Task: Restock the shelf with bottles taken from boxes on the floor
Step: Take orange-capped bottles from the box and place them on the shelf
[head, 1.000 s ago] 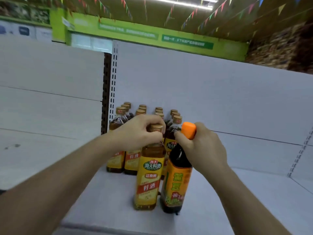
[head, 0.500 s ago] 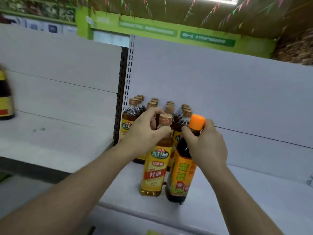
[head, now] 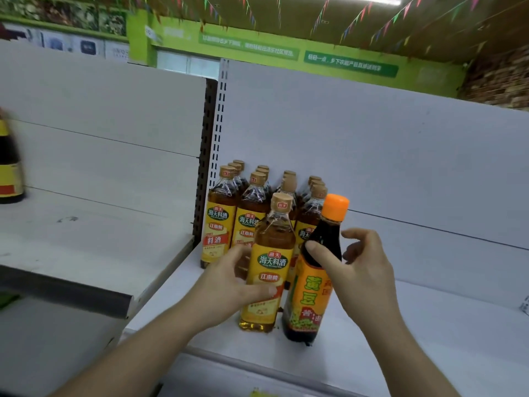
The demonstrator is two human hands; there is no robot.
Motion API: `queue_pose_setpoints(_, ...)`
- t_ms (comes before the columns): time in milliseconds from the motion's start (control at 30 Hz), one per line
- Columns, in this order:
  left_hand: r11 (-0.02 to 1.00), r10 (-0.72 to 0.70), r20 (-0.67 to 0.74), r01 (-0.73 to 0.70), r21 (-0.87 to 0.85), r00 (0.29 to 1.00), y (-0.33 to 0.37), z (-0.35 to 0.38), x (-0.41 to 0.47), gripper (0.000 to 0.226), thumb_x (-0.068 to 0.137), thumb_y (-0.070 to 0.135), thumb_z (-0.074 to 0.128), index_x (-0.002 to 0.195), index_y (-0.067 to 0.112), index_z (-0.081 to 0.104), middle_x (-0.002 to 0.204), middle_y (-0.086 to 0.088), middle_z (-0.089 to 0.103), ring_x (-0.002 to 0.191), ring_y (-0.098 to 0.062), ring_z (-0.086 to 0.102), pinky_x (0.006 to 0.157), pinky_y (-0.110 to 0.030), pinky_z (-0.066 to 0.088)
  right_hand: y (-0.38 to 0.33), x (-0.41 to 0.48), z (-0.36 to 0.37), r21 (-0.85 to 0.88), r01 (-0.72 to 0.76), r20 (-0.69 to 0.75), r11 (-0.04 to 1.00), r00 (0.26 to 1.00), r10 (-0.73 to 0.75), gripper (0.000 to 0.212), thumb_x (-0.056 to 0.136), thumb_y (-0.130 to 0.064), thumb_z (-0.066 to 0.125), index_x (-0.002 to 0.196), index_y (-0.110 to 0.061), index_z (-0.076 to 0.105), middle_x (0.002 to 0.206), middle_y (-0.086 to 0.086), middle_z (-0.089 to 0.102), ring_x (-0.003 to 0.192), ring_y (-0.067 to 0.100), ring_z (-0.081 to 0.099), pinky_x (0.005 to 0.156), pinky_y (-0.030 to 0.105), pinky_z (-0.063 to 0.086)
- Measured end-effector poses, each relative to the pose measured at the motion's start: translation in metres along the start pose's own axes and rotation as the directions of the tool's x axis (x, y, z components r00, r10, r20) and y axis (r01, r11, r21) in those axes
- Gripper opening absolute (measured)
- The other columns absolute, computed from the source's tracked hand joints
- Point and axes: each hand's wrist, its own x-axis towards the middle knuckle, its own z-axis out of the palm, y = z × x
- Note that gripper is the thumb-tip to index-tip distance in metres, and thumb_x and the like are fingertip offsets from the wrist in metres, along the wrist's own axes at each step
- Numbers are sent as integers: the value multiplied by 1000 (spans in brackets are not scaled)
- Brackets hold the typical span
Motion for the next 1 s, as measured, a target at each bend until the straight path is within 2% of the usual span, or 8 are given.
queue_pose_setpoints(133,1000,31,-9,-31,2,999,-3,0,-3,49,80,35,85,120,41,57,106,36,66,100,13,62,73,-11,52,17,-12,6,-73,-16,31,997,999,18,82,69,-67,81,134,-31,46,117,-8,51,90,6,58,73,38,54)
queue_pose_setpoints(267,999,39,-5,-39,12,999,-8,-4,0,48,82,38,83,122,43,57,108,38,65,102,13,61,80,-16,52,27,-19,15,-78,-40,70,996,996,45,84,68,-63,84,135,-33,43,125,-10,51,95,5,59,74,38,55)
queue_pose_setpoints(367,999,34,-9,-34,12,999,-12,-11,3,46,80,42,82,119,46,57,109,39,64,103,14,60,81,-16,52,32,-24,21,-54,-55,93,997,994,60,80,68,-61,84,131,-36,42,123,-12,54,95,0,58,74,37,52)
queue_pose_setpoints(467,999,46,-13,-46,11,999,-19,-21,6,56,73,52,80,124,41,59,114,29,68,105,7,63,84,-20,54,36,-27,27,-30,-79,105,996,991,82,69,70,-61,82,122,-40,42,119,-13,58,96,-1,58,77,39,54)
queue_pose_setpoints(600,999,31,-12,-31,-13,999,-26,-37,10,53,79,39,82,127,37,60,116,20,72,105,4,65,77,-14,55,37,-29,31,5,-90,116,996,989,89,61,74,-58,80,119,-42,42,117,-13,60,96,-1,58,74,35,50)
queue_pose_setpoints(733,1000,5,-14,-5,-3,1000,-34,-53,16,57,73,47,82,125,41,61,114,22,72,105,1,67,88,-28,57,36,-28,32,8,-92,121,996,988,90,60,76,-54,81,120,-40,42,117,-12,60,96,4,58,72,33,48)
queue_pose_setpoints(900,999,-43,-75,43,3,996,-44,-69,25,57,68,49,82,119,38,61,110,17,74,104,-3,69,80,-23,56,35,-27,33,-11,-96,118,995,988,96,59,78,-53,80,119,-43,40,115,-14,58,93,1,56,73,34,50)
queue_pose_setpoints(1000,997,-72,-96,73,7,993,-50,-78,31,57,67,49,84,118,35,61,112,13,73,102,-6,70,80,-26,58,35,-26,33,-20,-101,119,995,988,103,57,79,-51,80,118,-43,39,114,-14,58,90,-3,55,72,32,49)
